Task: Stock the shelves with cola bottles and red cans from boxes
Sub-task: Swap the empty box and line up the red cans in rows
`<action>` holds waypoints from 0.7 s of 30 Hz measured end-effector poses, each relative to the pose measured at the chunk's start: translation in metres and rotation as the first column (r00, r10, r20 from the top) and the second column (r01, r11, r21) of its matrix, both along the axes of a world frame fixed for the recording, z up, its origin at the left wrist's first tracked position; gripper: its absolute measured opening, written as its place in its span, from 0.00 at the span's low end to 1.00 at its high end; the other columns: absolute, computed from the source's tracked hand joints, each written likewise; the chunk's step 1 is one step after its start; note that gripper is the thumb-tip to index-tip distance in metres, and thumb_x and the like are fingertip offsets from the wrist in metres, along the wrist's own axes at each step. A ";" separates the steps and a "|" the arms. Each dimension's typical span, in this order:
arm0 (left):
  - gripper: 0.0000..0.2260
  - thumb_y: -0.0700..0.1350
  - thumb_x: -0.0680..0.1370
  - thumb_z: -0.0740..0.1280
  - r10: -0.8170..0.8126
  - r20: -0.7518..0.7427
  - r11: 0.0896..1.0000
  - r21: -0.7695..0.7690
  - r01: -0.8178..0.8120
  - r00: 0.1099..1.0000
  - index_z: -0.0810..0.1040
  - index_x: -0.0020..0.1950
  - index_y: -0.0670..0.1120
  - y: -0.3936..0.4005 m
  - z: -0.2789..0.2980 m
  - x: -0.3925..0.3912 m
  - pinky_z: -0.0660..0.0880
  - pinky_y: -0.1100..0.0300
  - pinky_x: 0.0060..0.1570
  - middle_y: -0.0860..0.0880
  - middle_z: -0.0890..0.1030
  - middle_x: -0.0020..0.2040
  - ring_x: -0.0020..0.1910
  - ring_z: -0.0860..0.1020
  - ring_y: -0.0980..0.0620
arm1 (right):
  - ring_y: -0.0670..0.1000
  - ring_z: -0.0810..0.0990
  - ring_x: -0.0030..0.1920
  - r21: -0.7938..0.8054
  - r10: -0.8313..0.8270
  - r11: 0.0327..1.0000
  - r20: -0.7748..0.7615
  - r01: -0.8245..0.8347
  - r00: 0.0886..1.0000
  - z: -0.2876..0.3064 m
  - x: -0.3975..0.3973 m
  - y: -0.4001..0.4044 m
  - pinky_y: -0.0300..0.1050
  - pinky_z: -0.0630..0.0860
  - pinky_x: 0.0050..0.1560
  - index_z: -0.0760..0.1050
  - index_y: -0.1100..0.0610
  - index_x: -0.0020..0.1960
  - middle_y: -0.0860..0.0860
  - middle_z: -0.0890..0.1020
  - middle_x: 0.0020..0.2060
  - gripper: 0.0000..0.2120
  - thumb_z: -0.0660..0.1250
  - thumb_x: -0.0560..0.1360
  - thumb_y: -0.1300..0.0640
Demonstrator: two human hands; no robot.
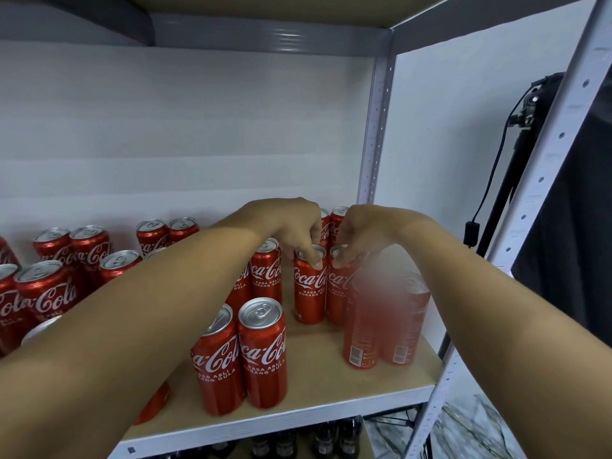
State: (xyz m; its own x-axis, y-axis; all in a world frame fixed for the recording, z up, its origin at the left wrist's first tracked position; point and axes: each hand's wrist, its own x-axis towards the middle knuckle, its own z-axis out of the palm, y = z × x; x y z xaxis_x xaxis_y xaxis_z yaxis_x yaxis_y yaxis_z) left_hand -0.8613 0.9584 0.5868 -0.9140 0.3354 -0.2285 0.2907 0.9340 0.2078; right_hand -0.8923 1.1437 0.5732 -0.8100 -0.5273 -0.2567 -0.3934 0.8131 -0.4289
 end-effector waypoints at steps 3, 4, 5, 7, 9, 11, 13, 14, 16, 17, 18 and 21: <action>0.18 0.54 0.68 0.83 -0.016 0.006 0.999 0.030 0.016 1.000 0.85 0.53 0.49 -0.002 0.000 -0.001 0.84 0.50 0.53 0.51 0.88 0.46 0.41 0.87 0.51 | 0.56 0.87 0.47 -0.006 0.020 1.000 -0.029 -0.020 0.999 -0.001 -0.001 -0.002 0.48 0.86 0.43 0.85 0.59 0.54 0.54 0.86 0.50 0.19 0.82 0.66 0.54; 0.18 0.54 0.68 0.83 -0.020 0.001 0.999 0.033 0.020 1.000 0.85 0.53 0.49 -0.002 -0.001 -0.001 0.84 0.51 0.52 0.51 0.88 0.46 0.41 0.87 0.51 | 0.56 0.87 0.47 -0.008 0.024 1.000 -0.039 -0.024 0.999 -0.002 -0.002 -0.002 0.47 0.86 0.43 0.85 0.59 0.54 0.54 0.85 0.50 0.18 0.82 0.66 0.55; 0.17 0.54 0.68 0.83 -0.026 -0.009 0.999 0.034 0.027 1.000 0.85 0.53 0.49 -0.002 -0.002 -0.002 0.85 0.51 0.51 0.52 0.88 0.46 0.40 0.87 0.52 | 0.56 0.87 0.47 -0.009 0.028 1.000 -0.049 -0.028 0.998 -0.003 -0.002 -0.002 0.46 0.85 0.42 0.85 0.59 0.54 0.54 0.85 0.50 0.18 0.81 0.66 0.55; 0.17 0.54 0.68 0.82 -0.045 -0.052 0.998 0.030 0.046 0.998 0.86 0.53 0.49 -0.003 -0.003 -0.005 0.85 0.51 0.49 0.53 0.88 0.45 0.40 0.87 0.52 | 0.55 0.86 0.46 -0.018 0.029 0.999 -0.077 -0.031 0.997 -0.004 -0.005 -0.002 0.44 0.85 0.39 0.85 0.59 0.54 0.54 0.85 0.49 0.17 0.81 0.67 0.55; 0.17 0.55 0.68 0.82 -0.053 -0.103 0.998 0.030 0.056 0.993 0.87 0.53 0.50 -0.004 -0.004 -0.007 0.85 0.54 0.48 0.54 0.87 0.45 0.41 0.87 0.53 | 0.54 0.86 0.45 -0.036 0.026 0.999 -0.100 -0.030 0.995 -0.006 -0.009 -0.001 0.43 0.84 0.37 0.85 0.59 0.54 0.54 0.85 0.48 0.16 0.80 0.68 0.56; 0.17 0.56 0.68 0.81 -0.063 -0.148 0.997 0.033 0.069 0.987 0.88 0.54 0.51 -0.005 -0.005 -0.009 0.84 0.57 0.48 0.55 0.87 0.47 0.44 0.86 0.54 | 0.53 0.86 0.43 -0.042 0.036 0.998 -0.124 -0.041 0.992 -0.007 -0.013 0.002 0.43 0.84 0.37 0.86 0.58 0.53 0.54 0.86 0.48 0.15 0.79 0.68 0.55; 0.18 0.56 0.68 0.81 -0.068 -0.188 0.997 0.033 0.076 0.980 0.87 0.56 0.52 -0.006 -0.008 -0.013 0.83 0.56 0.51 0.55 0.87 0.49 0.47 0.85 0.54 | 0.53 0.87 0.42 -0.021 0.048 0.998 -0.159 -0.052 0.986 -0.009 -0.018 0.005 0.47 0.85 0.39 0.86 0.56 0.53 0.54 0.86 0.48 0.15 0.79 0.68 0.53; 0.19 0.57 0.68 0.81 -0.063 -0.198 0.997 0.038 0.072 0.978 0.87 0.56 0.51 -0.006 -0.010 -0.015 0.83 0.54 0.52 0.54 0.87 0.50 0.48 0.85 0.53 | 0.54 0.87 0.41 -0.003 0.046 0.999 -0.176 -0.047 0.983 -0.010 -0.022 0.006 0.49 0.86 0.40 0.86 0.56 0.52 0.54 0.86 0.48 0.15 0.78 0.67 0.51; 0.19 0.56 0.69 0.81 -0.061 -0.211 0.996 0.046 0.072 0.976 0.87 0.56 0.51 -0.005 -0.012 -0.020 0.83 0.52 0.53 0.54 0.87 0.50 0.48 0.85 0.52 | 0.54 0.87 0.41 0.032 0.039 0.999 -0.197 -0.033 0.980 -0.011 -0.027 0.006 0.52 0.86 0.41 0.86 0.56 0.52 0.54 0.87 0.46 0.16 0.77 0.67 0.50; 0.19 0.56 0.69 0.81 -0.063 -0.217 0.996 0.046 0.075 0.974 0.87 0.56 0.51 -0.004 -0.012 -0.023 0.83 0.52 0.54 0.54 0.87 0.50 0.49 0.85 0.52 | 0.54 0.87 0.40 0.047 0.034 0.999 -0.204 -0.025 0.978 -0.010 -0.030 0.006 0.53 0.86 0.41 0.86 0.57 0.52 0.55 0.87 0.45 0.16 0.77 0.67 0.50; 0.19 0.56 0.69 0.81 -0.064 -0.223 0.996 0.043 0.076 0.973 0.87 0.57 0.51 -0.003 -0.013 -0.025 0.82 0.52 0.54 0.54 0.87 0.51 0.50 0.85 0.53 | 0.54 0.87 0.40 0.059 0.028 0.998 -0.211 -0.016 0.977 -0.010 -0.032 0.005 0.53 0.86 0.41 0.86 0.57 0.51 0.55 0.87 0.44 0.16 0.76 0.67 0.50; 0.21 0.55 0.70 0.80 -0.056 -0.240 0.996 0.055 0.071 0.969 0.86 0.61 0.49 -0.001 -0.015 -0.032 0.81 0.54 0.56 0.52 0.86 0.56 0.53 0.82 0.53 | 0.55 0.87 0.41 0.084 0.025 0.996 -0.211 -0.007 0.977 -0.008 -0.035 0.004 0.52 0.86 0.42 0.85 0.58 0.53 0.54 0.87 0.43 0.16 0.76 0.68 0.52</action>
